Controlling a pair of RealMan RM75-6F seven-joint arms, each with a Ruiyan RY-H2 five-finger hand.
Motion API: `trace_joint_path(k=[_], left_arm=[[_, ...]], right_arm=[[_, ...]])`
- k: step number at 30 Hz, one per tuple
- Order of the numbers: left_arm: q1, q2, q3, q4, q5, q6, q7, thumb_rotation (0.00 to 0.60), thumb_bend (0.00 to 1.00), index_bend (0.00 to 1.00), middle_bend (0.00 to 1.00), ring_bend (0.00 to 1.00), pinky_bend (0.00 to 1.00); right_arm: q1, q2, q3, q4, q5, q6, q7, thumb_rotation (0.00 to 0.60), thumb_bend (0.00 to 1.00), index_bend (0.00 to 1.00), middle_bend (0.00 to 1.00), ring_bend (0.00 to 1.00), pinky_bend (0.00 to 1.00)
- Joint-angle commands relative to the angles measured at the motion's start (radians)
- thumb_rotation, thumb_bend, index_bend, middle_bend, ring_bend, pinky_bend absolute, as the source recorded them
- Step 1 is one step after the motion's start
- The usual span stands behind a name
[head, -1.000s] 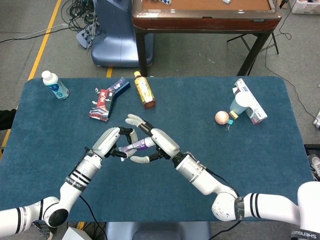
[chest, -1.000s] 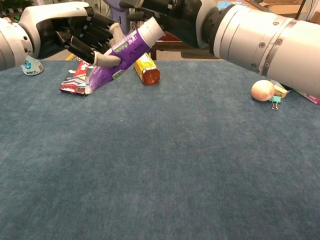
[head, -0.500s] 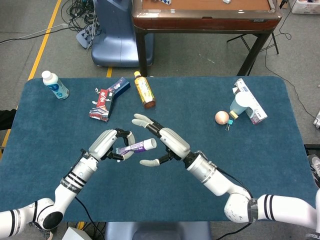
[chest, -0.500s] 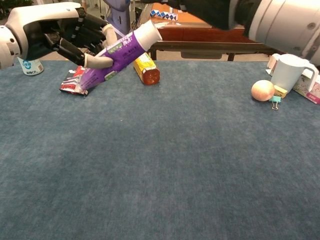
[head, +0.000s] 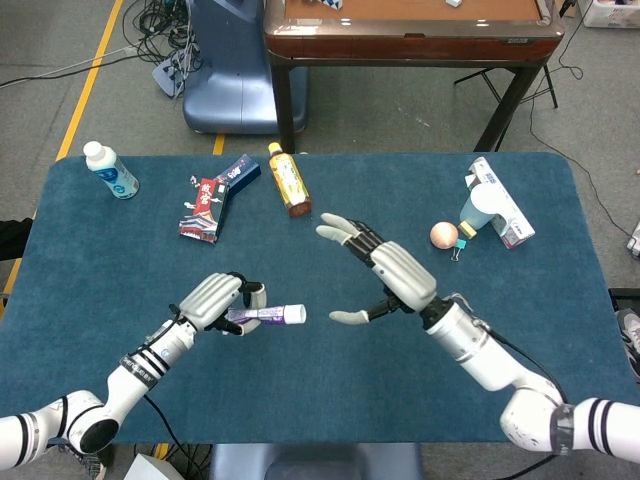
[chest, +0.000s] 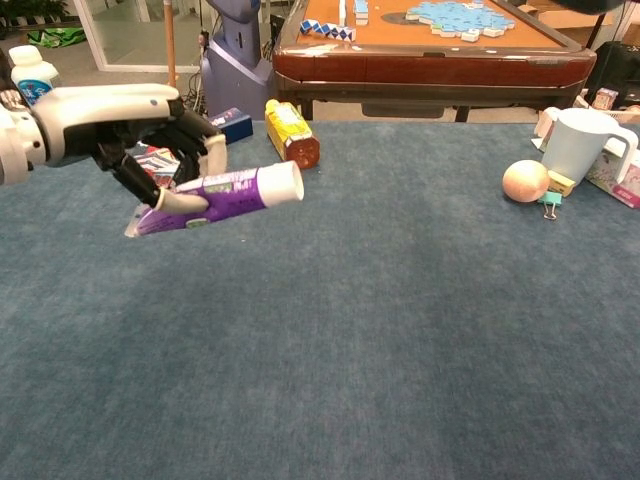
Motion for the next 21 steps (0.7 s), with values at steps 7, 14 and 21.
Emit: trace_joint_path(k=[7,14,21], left_arm=[[-0.026,-0.101,0.095,0.194,0.009,-0.047,0.210,0.600,0.44,0.54,0.67,0.48,0.28],[-0.028,-0.146,0.102,0.262,-0.043,-0.068,0.271,0.600,0.44,0.45,0.64,0.42,0.28],[-0.022,-0.127,0.098,0.241,-0.089,-0.056,0.335,0.600,0.44,0.19,0.42,0.26,0.28]], right_arm=[[-0.112,0.108,-0.100,0.037,-0.015,0.049,-0.082,0.307,0.15,0.00,0.00,0.00,0.00],[-0.152,0.130,-0.129,0.084,0.003,0.054,-0.068,0.309,0.15,0.00,0.00,0.00,0.00],[-0.171,0.141,-0.136,0.112,0.001,0.066,-0.063,0.307,0.15,0.00,0.00,0.00,0.00]])
